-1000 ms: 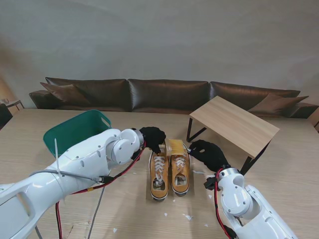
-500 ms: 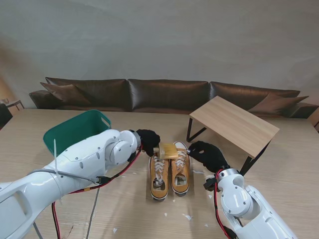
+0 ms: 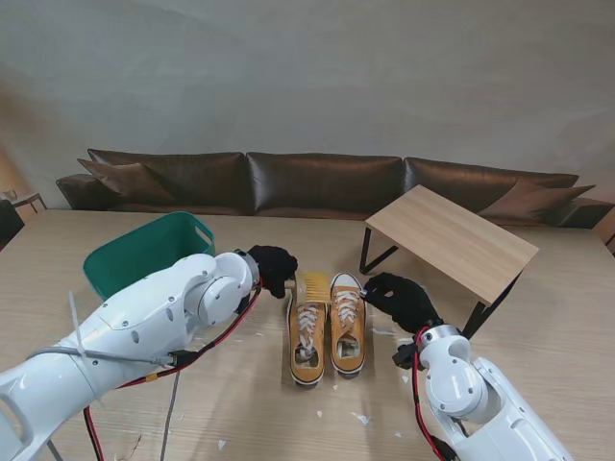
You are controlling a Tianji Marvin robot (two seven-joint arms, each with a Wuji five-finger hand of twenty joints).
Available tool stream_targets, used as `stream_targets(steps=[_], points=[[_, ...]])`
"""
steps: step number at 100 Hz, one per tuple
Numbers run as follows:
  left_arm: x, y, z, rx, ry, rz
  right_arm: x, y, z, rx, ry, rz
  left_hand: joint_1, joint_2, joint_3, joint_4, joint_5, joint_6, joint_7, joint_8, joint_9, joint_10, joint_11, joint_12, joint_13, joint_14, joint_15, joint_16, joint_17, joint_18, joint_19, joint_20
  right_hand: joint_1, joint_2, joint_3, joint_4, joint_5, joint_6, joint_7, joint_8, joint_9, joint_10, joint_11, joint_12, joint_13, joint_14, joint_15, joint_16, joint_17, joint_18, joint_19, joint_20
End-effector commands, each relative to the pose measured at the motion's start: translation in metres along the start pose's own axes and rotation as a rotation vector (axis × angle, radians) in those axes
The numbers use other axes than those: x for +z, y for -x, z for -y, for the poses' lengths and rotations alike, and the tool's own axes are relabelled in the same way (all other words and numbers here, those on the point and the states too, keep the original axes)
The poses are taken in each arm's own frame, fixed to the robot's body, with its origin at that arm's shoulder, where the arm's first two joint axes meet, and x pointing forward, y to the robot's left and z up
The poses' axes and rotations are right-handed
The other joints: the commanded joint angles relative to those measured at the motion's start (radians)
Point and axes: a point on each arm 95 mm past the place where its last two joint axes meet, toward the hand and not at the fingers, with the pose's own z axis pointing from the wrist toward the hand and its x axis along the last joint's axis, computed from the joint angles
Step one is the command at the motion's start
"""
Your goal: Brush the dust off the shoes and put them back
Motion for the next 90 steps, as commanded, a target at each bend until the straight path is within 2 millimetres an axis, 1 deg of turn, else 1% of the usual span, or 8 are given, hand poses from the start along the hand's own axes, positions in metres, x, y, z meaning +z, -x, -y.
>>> stream_targets(steps=[1, 21, 38, 47, 56, 72, 82, 90], points=[[0.000, -0.003, 0.010, 0.007, -0.015, -0.017, 0.000, -0.002, 0.004, 0.001, -0.016, -0.001, 0.108, -0.007, 0.168, 0.070, 0.032, -0.085, 0.099, 0.023, 0.069, -0.015, 0.030, -0.012, 0.057, -0.081, 0.075, -0.007, 0.016, -0.067, 0.016, -0.024, 0.015, 0.022, -0.013, 0.019, -0.003, 0.003, -0.009, -0.012, 0.004, 0.020, 0.006, -0.013, 0.023, 0.010, 0.008, 0.008, -0.280, 0.024, 0.006, -0.006], [0.008, -0.011, 0.024, -0.028, -0.051, -0.067, 0.001, -0.001, 0.003, 0.000, -0.012, 0.003, 0.106, -0.006, 0.166, 0.069, 0.032, -0.088, 0.098, 0.024, 0.070, -0.018, 0.030, -0.012, 0.057, -0.081, 0.073, -0.007, 0.016, -0.067, 0.015, -0.025, 0.015, 0.022, -0.013, 0.019, -0.003, 0.004, -0.009, -0.012, 0.004, 0.020, 0.006, -0.013, 0.023, 0.011, 0.008, 0.008, -0.279, 0.024, 0.007, -0.005], [0.021, -0.016, 0.027, -0.067, -0.052, -0.096, 0.003, 0.000, 0.004, 0.004, -0.014, 0.011, 0.107, -0.006, 0.166, 0.069, 0.033, -0.088, 0.097, 0.024, 0.071, -0.019, 0.029, -0.012, 0.057, -0.082, 0.073, -0.007, 0.016, -0.067, 0.015, -0.025, 0.015, 0.021, -0.013, 0.019, -0.002, 0.004, -0.009, -0.012, 0.004, 0.020, 0.007, -0.013, 0.024, 0.014, 0.009, 0.008, -0.279, 0.024, 0.007, -0.005], [0.028, -0.017, 0.025, -0.096, -0.051, -0.102, 0.003, 0.001, 0.004, 0.005, -0.013, 0.014, 0.107, -0.006, 0.166, 0.069, 0.034, -0.088, 0.097, 0.024, 0.071, -0.019, 0.029, -0.012, 0.057, -0.085, 0.072, -0.007, 0.016, -0.067, 0.015, -0.025, 0.016, 0.022, -0.012, 0.019, -0.002, 0.004, -0.009, -0.012, 0.005, 0.021, 0.007, -0.013, 0.024, 0.011, 0.009, 0.008, -0.280, 0.024, 0.006, -0.005], [0.036, -0.018, 0.019, -0.144, -0.045, -0.104, 0.004, 0.002, 0.004, 0.009, -0.012, 0.018, 0.110, -0.006, 0.166, 0.069, 0.034, -0.086, 0.095, 0.022, 0.070, -0.012, 0.027, -0.014, 0.057, -0.079, 0.071, -0.006, 0.016, -0.067, 0.015, -0.025, 0.017, 0.021, -0.013, 0.019, -0.002, 0.004, -0.009, -0.012, 0.004, 0.021, 0.007, -0.013, 0.024, 0.011, 0.008, 0.008, -0.279, 0.025, 0.007, -0.005], [0.048, -0.018, 0.011, -0.188, -0.027, -0.102, 0.005, 0.002, 0.003, 0.013, -0.011, 0.025, 0.110, -0.005, 0.165, 0.068, 0.035, -0.083, 0.093, 0.021, 0.070, -0.012, 0.027, -0.015, 0.057, -0.076, 0.071, -0.006, 0.016, -0.067, 0.016, -0.026, 0.017, 0.021, -0.012, 0.019, -0.001, 0.005, -0.009, -0.012, 0.003, 0.021, 0.007, -0.013, 0.024, 0.011, 0.009, 0.008, -0.280, 0.025, 0.007, -0.005], [0.051, -0.018, 0.006, -0.184, -0.006, -0.103, 0.005, 0.003, 0.003, 0.014, -0.012, 0.029, 0.111, -0.006, 0.164, 0.068, 0.034, -0.083, 0.094, 0.022, 0.070, -0.012, 0.027, -0.015, 0.057, -0.077, 0.071, -0.006, 0.016, -0.067, 0.016, -0.026, 0.016, 0.021, -0.012, 0.019, -0.001, 0.006, -0.009, -0.012, 0.004, 0.021, 0.007, -0.013, 0.024, 0.013, 0.010, 0.009, -0.280, 0.024, 0.007, -0.005], [0.051, -0.017, 0.003, -0.170, 0.010, -0.100, 0.005, 0.003, 0.003, 0.016, -0.012, 0.032, 0.110, -0.005, 0.164, 0.068, 0.034, -0.084, 0.093, 0.022, 0.070, -0.014, 0.027, -0.015, 0.057, -0.077, 0.070, -0.006, 0.016, -0.067, 0.016, -0.026, 0.018, 0.021, -0.012, 0.019, 0.000, 0.006, -0.009, -0.012, 0.004, 0.022, 0.008, -0.013, 0.023, 0.014, 0.009, 0.009, -0.281, 0.025, 0.006, -0.005]])
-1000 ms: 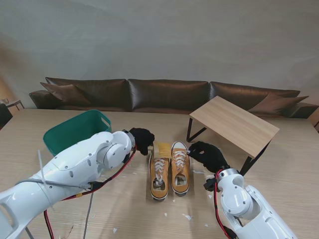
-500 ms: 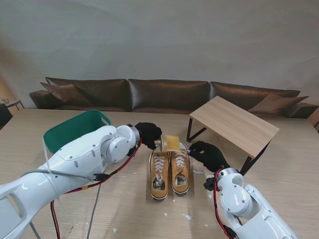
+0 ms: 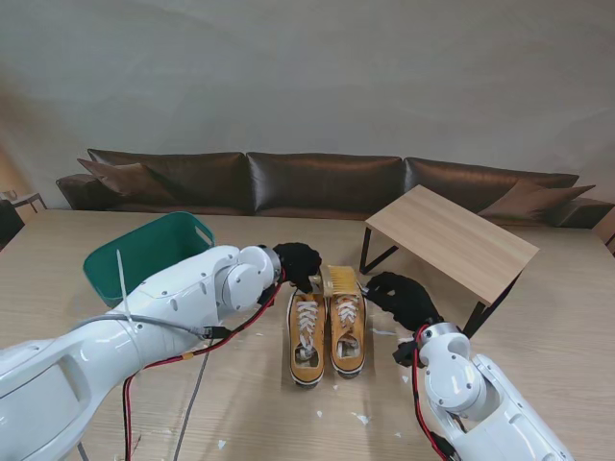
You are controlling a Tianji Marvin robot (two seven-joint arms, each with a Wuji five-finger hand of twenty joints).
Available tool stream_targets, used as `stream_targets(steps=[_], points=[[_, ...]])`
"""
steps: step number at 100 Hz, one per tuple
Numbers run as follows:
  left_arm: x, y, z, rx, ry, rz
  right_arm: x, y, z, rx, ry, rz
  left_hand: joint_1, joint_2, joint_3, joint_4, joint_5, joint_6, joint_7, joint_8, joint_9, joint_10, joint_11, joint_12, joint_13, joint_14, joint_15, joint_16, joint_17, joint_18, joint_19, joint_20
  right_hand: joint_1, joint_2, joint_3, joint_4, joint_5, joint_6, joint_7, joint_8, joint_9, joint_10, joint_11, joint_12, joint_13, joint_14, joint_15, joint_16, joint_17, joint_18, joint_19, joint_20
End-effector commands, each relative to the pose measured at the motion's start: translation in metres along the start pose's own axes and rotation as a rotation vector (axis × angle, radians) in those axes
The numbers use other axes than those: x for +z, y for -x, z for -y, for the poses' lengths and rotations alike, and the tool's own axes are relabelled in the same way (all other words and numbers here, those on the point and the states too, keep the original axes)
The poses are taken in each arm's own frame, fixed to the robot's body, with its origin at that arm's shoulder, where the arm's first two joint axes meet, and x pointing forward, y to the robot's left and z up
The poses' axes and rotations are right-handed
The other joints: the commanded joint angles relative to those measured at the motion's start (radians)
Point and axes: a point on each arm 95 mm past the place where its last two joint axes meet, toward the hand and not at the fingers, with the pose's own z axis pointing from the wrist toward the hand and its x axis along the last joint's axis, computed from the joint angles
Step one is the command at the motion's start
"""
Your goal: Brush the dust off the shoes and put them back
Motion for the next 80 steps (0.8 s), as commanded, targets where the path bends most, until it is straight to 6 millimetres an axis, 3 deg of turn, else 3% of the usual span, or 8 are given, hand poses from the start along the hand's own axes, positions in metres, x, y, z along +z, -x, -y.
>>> stream_targets(steps=[1, 44, 80], points=[[0.000, -0.005, -0.001, 0.011, 0.028, -0.010, 0.000, -0.001, 0.004, 0.008, -0.016, 0.003, 0.111, -0.005, 0.165, 0.069, 0.034, -0.083, 0.094, 0.022, 0.071, -0.013, 0.028, -0.006, 0.057, -0.076, 0.070, -0.006, 0.016, -0.065, 0.016, -0.022, 0.010, 0.021, -0.007, 0.019, 0.000, 0.006, -0.009, -0.012, 0.004, 0.021, 0.007, -0.013, 0.023, 0.012, 0.009, 0.008, -0.281, 0.025, 0.006, -0.005], [-0.038, 0.012, -0.012, 0.096, 0.080, 0.090, 0.001, -0.001, 0.005, 0.006, -0.026, 0.004, 0.109, -0.005, 0.164, 0.069, 0.034, -0.084, 0.095, 0.023, 0.070, -0.014, 0.027, -0.006, 0.057, -0.078, 0.070, -0.005, 0.016, -0.065, 0.016, -0.023, 0.008, 0.022, -0.009, 0.019, 0.001, 0.005, -0.009, -0.012, 0.004, 0.020, 0.007, -0.013, 0.022, 0.012, 0.009, 0.007, -0.281, 0.024, 0.006, -0.004], [-0.069, 0.016, -0.009, 0.143, 0.034, 0.141, 0.000, 0.000, 0.007, 0.008, -0.036, 0.004, 0.108, -0.002, 0.161, 0.068, 0.033, -0.086, 0.093, 0.023, 0.069, -0.015, 0.025, -0.007, 0.057, -0.079, 0.070, -0.005, 0.015, -0.065, 0.014, -0.023, 0.009, 0.024, -0.012, 0.019, 0.003, 0.008, -0.010, -0.012, 0.003, 0.022, 0.007, -0.013, 0.021, 0.016, 0.009, 0.007, -0.282, 0.026, 0.005, -0.003]])
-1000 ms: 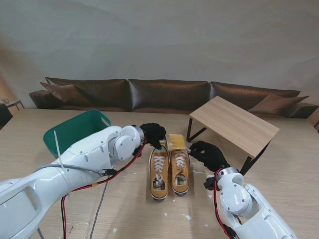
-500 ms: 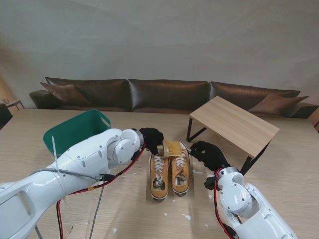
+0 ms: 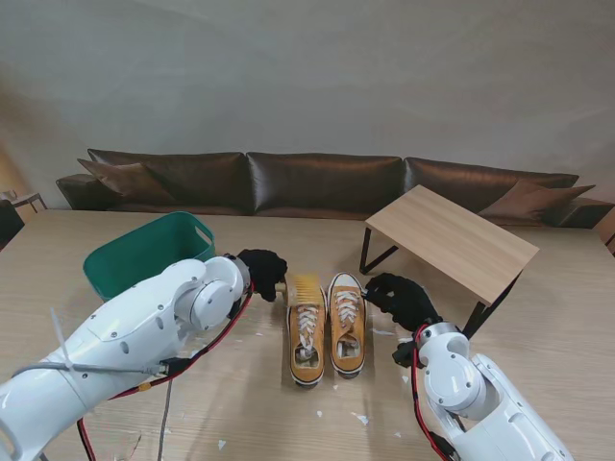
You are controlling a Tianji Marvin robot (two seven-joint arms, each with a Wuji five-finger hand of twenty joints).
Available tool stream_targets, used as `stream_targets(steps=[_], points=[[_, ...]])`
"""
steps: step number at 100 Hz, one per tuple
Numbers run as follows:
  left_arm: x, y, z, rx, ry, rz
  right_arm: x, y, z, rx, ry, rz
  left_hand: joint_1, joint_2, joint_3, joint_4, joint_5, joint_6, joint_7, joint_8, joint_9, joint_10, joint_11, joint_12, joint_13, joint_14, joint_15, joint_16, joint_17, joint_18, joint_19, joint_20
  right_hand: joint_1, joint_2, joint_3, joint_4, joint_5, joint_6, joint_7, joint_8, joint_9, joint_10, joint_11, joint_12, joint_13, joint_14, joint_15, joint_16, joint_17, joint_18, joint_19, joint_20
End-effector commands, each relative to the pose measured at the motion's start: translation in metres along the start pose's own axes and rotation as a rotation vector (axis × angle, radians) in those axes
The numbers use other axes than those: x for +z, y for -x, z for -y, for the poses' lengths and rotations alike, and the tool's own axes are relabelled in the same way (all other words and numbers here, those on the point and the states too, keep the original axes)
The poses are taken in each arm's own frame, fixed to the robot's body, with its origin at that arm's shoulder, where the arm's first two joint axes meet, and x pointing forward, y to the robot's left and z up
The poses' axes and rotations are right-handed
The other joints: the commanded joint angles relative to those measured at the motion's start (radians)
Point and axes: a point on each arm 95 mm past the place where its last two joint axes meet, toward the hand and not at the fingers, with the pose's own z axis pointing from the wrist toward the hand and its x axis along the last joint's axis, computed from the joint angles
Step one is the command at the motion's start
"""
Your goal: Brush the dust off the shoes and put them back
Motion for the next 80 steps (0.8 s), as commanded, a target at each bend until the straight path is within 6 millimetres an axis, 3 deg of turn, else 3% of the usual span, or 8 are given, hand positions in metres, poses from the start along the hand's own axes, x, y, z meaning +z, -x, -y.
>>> stream_targets(steps=[1, 24, 80], points=[[-0.005, 0.000, -0.002, -0.007, 0.008, 0.003, -0.001, -0.001, 0.005, 0.005, -0.020, -0.001, 0.108, -0.001, 0.159, 0.068, 0.032, -0.085, 0.093, 0.023, 0.069, -0.014, 0.025, -0.006, 0.057, -0.077, 0.069, -0.005, 0.015, -0.063, 0.014, -0.023, 0.007, 0.023, -0.015, 0.019, 0.002, 0.006, -0.010, -0.012, 0.003, 0.020, 0.007, -0.013, 0.021, 0.008, 0.009, 0.007, -0.282, 0.026, 0.005, -0.003], [-0.026, 0.000, -0.005, -0.014, -0.014, 0.027, -0.006, -0.001, -0.002, 0.005, -0.019, 0.000, 0.110, 0.002, 0.153, 0.066, 0.031, -0.087, 0.091, 0.023, 0.068, -0.015, 0.020, -0.009, 0.056, -0.077, 0.059, -0.008, 0.009, -0.062, 0.006, -0.025, 0.008, 0.024, -0.015, 0.019, 0.003, 0.006, -0.011, -0.012, 0.003, 0.019, 0.007, -0.013, 0.021, 0.007, 0.009, 0.007, -0.282, 0.025, 0.005, -0.003], [-0.086, 0.006, -0.033, -0.003, -0.074, 0.169, -0.009, -0.002, 0.000, 0.006, -0.041, 0.001, 0.113, 0.004, 0.149, 0.066, 0.032, -0.084, 0.087, 0.023, 0.068, -0.012, 0.012, -0.012, 0.056, -0.073, 0.052, -0.008, 0.008, -0.060, 0.002, -0.025, 0.008, 0.025, -0.016, 0.019, 0.003, 0.007, -0.010, -0.011, 0.002, 0.020, 0.007, -0.013, 0.020, 0.008, 0.009, 0.007, -0.283, 0.024, 0.004, -0.003]])
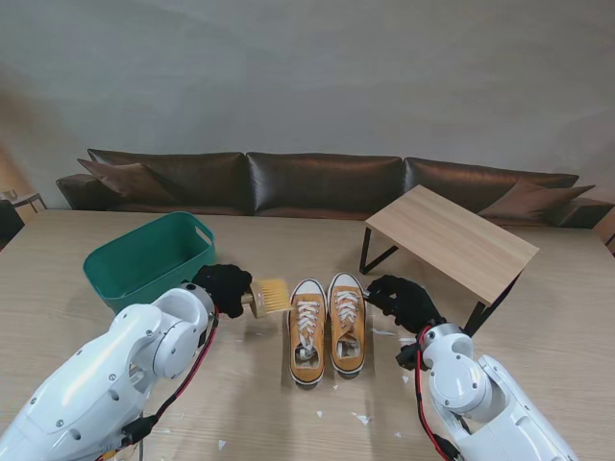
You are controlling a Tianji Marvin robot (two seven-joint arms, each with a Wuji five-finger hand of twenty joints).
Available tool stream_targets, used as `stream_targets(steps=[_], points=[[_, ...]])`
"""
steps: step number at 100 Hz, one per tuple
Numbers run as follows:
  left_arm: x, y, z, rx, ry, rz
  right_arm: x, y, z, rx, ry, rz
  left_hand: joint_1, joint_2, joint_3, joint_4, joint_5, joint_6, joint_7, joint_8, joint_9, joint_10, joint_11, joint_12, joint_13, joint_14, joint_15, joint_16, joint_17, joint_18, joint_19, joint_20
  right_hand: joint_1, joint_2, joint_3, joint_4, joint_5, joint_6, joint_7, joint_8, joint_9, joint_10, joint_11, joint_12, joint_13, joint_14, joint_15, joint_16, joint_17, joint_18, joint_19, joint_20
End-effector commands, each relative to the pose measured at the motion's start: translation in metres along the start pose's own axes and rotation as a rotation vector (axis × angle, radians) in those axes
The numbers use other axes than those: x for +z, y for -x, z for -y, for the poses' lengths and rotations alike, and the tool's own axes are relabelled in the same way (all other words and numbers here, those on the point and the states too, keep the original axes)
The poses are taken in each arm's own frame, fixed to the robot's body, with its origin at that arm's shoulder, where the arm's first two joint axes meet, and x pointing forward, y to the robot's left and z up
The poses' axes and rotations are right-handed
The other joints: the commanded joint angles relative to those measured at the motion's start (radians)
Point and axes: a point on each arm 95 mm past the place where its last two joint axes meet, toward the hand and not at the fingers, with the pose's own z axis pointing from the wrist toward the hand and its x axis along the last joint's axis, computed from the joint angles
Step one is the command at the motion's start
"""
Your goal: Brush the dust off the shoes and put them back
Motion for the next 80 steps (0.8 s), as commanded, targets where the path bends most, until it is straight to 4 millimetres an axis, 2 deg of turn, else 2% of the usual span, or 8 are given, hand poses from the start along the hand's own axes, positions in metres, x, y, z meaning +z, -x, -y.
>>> stream_targets(steps=[1, 14, 38, 70, 80], points=[[-0.008, 0.002, -0.009, 0.000, 0.028, 0.015, -0.003, -0.003, 0.004, 0.004, -0.019, -0.003, 0.113, 0.004, 0.148, 0.066, 0.032, -0.081, 0.087, 0.023, 0.068, -0.011, 0.012, -0.012, 0.056, -0.071, 0.052, -0.008, 0.008, -0.058, 0.002, -0.024, 0.008, 0.025, -0.016, 0.019, 0.003, 0.007, -0.010, -0.011, 0.002, 0.020, 0.007, -0.013, 0.020, 0.008, 0.009, 0.007, -0.283, 0.024, 0.004, -0.003], [-0.021, 0.009, -0.019, 0.014, 0.041, 0.067, -0.005, -0.003, 0.005, 0.004, -0.026, -0.004, 0.114, 0.008, 0.144, 0.064, 0.029, -0.081, 0.085, 0.024, 0.067, -0.010, 0.006, -0.015, 0.054, -0.067, 0.042, -0.010, 0.004, -0.054, -0.003, -0.025, 0.009, 0.025, -0.017, 0.019, 0.002, 0.007, -0.011, -0.011, 0.003, 0.020, 0.008, -0.013, 0.020, 0.011, 0.010, 0.008, -0.282, 0.024, 0.005, -0.002], [-0.035, 0.021, -0.052, 0.005, 0.069, 0.194, -0.005, -0.004, 0.006, 0.006, -0.032, -0.005, 0.119, 0.011, 0.140, 0.061, 0.031, -0.077, 0.082, 0.021, 0.067, -0.006, -0.004, -0.020, 0.054, -0.060, 0.029, -0.012, -0.002, -0.046, -0.010, -0.025, 0.009, 0.026, -0.018, 0.019, 0.003, 0.006, -0.010, -0.011, 0.002, 0.020, 0.007, -0.013, 0.020, 0.009, 0.009, 0.007, -0.284, 0.024, 0.004, -0.002], [-0.037, 0.034, -0.081, 0.001, 0.102, 0.313, -0.005, -0.004, 0.007, 0.009, -0.038, -0.006, 0.129, 0.032, 0.110, 0.050, 0.027, -0.076, 0.067, 0.014, 0.058, 0.005, -0.041, -0.038, 0.053, -0.035, -0.003, -0.015, -0.028, -0.029, -0.004, -0.015, 0.009, 0.027, -0.018, 0.019, 0.003, 0.007, -0.011, -0.011, 0.002, 0.020, 0.007, -0.013, 0.020, 0.009, 0.010, 0.007, -0.283, 0.024, 0.004, -0.002], [-0.037, 0.037, -0.086, 0.044, 0.129, 0.332, -0.005, -0.004, 0.007, 0.012, -0.040, -0.003, 0.129, 0.049, 0.083, 0.045, 0.018, -0.093, 0.062, 0.010, 0.037, -0.005, -0.060, -0.037, 0.051, -0.047, -0.028, -0.011, -0.045, -0.046, 0.002, -0.008, 0.010, 0.027, -0.018, 0.019, 0.003, 0.007, -0.011, -0.011, 0.004, 0.022, 0.008, -0.013, 0.021, 0.010, 0.011, 0.008, -0.284, 0.024, 0.004, -0.002]])
